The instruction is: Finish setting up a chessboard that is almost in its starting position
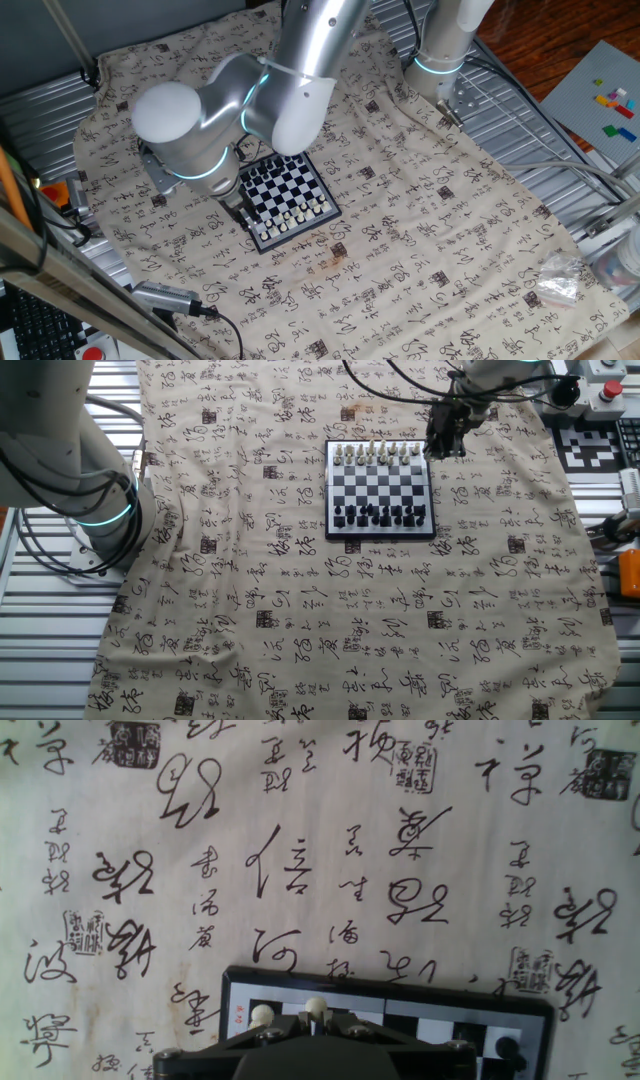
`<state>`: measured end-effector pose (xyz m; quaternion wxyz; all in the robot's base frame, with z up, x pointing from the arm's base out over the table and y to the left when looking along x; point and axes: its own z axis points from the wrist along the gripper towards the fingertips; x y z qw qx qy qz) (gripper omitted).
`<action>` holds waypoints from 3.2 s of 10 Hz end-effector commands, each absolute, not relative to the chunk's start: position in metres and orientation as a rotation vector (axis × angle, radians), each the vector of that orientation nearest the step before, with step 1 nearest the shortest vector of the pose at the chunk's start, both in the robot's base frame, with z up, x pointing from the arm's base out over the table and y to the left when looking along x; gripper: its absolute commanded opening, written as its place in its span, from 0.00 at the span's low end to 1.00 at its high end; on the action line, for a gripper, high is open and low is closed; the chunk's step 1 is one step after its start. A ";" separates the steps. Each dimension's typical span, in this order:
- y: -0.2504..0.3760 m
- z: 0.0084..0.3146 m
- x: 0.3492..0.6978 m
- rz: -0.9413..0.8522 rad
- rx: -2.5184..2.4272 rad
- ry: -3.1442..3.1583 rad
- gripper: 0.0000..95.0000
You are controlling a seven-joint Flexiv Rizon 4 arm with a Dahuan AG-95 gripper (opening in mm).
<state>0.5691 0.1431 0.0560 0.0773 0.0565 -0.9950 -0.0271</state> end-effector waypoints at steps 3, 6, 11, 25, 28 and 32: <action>0.148 0.051 0.565 -0.078 0.159 -2.982 0.00; 0.150 0.049 0.564 -0.077 0.160 -2.981 0.00; 0.150 0.046 0.559 -0.076 0.159 -2.982 0.00; 0.150 0.039 0.555 -0.085 0.166 -2.989 0.00; 0.150 0.039 0.555 -0.084 0.165 -2.994 0.00; 0.150 0.039 0.555 -0.084 0.167 -2.995 0.00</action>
